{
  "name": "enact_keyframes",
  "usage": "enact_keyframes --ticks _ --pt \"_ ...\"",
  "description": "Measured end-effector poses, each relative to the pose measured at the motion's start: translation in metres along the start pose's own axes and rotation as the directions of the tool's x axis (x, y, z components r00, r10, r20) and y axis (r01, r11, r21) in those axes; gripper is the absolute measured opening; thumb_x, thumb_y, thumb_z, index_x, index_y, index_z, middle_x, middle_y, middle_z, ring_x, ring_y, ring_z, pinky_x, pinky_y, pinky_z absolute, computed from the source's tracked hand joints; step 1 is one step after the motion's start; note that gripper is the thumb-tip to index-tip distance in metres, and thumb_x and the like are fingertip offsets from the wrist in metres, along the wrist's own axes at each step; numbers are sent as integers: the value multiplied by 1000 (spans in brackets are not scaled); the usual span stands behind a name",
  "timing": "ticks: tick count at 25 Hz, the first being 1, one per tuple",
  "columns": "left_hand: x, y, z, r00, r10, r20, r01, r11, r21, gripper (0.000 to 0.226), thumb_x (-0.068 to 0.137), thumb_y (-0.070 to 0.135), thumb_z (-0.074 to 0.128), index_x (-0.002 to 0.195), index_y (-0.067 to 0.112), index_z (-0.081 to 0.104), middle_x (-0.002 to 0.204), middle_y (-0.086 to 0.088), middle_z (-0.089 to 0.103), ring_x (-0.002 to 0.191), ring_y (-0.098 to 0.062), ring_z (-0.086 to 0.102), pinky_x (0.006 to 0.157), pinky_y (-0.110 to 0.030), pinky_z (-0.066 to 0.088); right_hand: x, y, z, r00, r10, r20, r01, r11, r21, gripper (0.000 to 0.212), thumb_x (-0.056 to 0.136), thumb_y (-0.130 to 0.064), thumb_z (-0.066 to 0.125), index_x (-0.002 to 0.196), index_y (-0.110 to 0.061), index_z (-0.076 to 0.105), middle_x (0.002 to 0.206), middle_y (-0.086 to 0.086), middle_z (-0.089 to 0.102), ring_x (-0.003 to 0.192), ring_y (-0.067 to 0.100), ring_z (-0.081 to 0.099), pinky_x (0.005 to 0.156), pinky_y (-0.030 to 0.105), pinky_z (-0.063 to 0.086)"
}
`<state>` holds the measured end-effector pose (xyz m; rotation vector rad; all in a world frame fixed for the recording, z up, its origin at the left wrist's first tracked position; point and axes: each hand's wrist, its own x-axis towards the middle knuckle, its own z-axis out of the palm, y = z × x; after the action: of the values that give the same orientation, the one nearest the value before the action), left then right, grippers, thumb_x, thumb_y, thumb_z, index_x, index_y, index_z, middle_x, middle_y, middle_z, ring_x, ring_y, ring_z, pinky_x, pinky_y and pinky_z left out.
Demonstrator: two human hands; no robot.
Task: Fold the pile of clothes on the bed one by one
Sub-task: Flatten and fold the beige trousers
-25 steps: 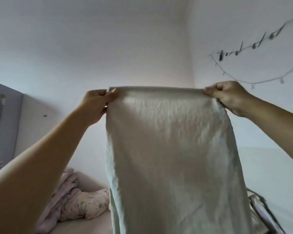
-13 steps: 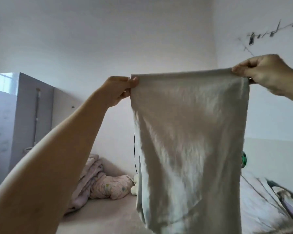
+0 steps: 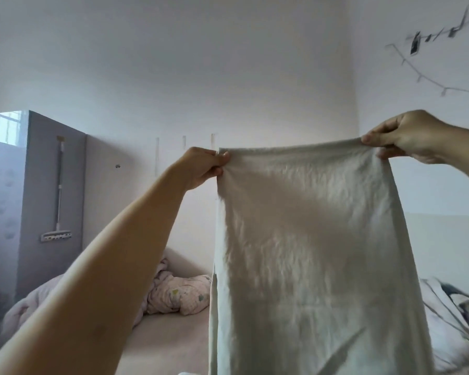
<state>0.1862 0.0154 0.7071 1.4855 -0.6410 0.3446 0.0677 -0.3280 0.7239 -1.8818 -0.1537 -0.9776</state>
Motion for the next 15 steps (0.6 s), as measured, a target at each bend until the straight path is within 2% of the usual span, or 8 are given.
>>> enact_keyframes --ticks 4,6,7,9,10,11,13,15 --pt "24 -59 14 999 -38 -37 33 991 -127 8 86 -7 60 80 -3 57 78 -7 50 64 -13 55 56 -16 55 21 56 27 997 71 30 -73 993 93 9 79 4 67 85 6 60 83 15 60 46 10 64 48 16 54" --pt "41 -87 21 993 -36 -109 20 990 -137 16 85 -12 59 91 2 54 80 -8 49 65 -17 54 52 -19 56 35 88 45 998 68 0 -68 997 39 8 80 11 64 86 10 59 81 15 58 48 14 64 51 19 56" --pt "50 -97 24 991 -28 -134 10 991 -132 27 84 -14 59 102 5 50 82 -9 49 64 -19 54 52 -23 57 42 101 54 999 45 -21 -45 999 1 11 81 14 62 92 12 60 79 14 57 52 16 64 57 21 58" --pt "72 -101 28 985 26 -171 -49 989 -136 44 83 -18 57 116 8 43 86 -9 46 66 -21 54 54 -28 58 62 115 67 993 -47 -107 46 999 -13 18 83 17 58 100 12 61 79 12 59 62 17 60 71 30 58" --pt "83 -96 30 978 70 -198 -98 986 -137 45 83 -20 56 118 6 45 86 -8 45 69 -22 55 55 -28 58 72 114 70 981 -107 -161 107 994 -8 19 83 16 58 100 10 62 83 13 61 66 16 59 73 29 58" --pt "94 -88 30 967 112 -229 -145 981 -131 40 83 -21 55 114 3 51 85 -6 45 74 -23 55 56 -28 58 81 109 72 964 -166 -208 169 986 -5 18 83 14 59 100 8 64 88 14 62 68 14 59 70 24 58" --pt "110 -71 30 953 167 -254 -198 975 -104 26 82 -22 56 94 0 60 84 -5 50 81 -24 57 61 -28 59 93 96 69 931 -248 -268 258 966 4 17 83 10 62 99 6 66 91 14 63 67 13 60 64 15 56" --pt "110 -61 24 951 195 -241 -212 976 -46 25 81 -19 58 80 6 62 82 -5 57 77 -20 59 62 -25 59 93 90 64 916 -289 -279 297 955 -14 15 84 6 64 97 0 68 90 12 63 65 14 60 61 12 54"
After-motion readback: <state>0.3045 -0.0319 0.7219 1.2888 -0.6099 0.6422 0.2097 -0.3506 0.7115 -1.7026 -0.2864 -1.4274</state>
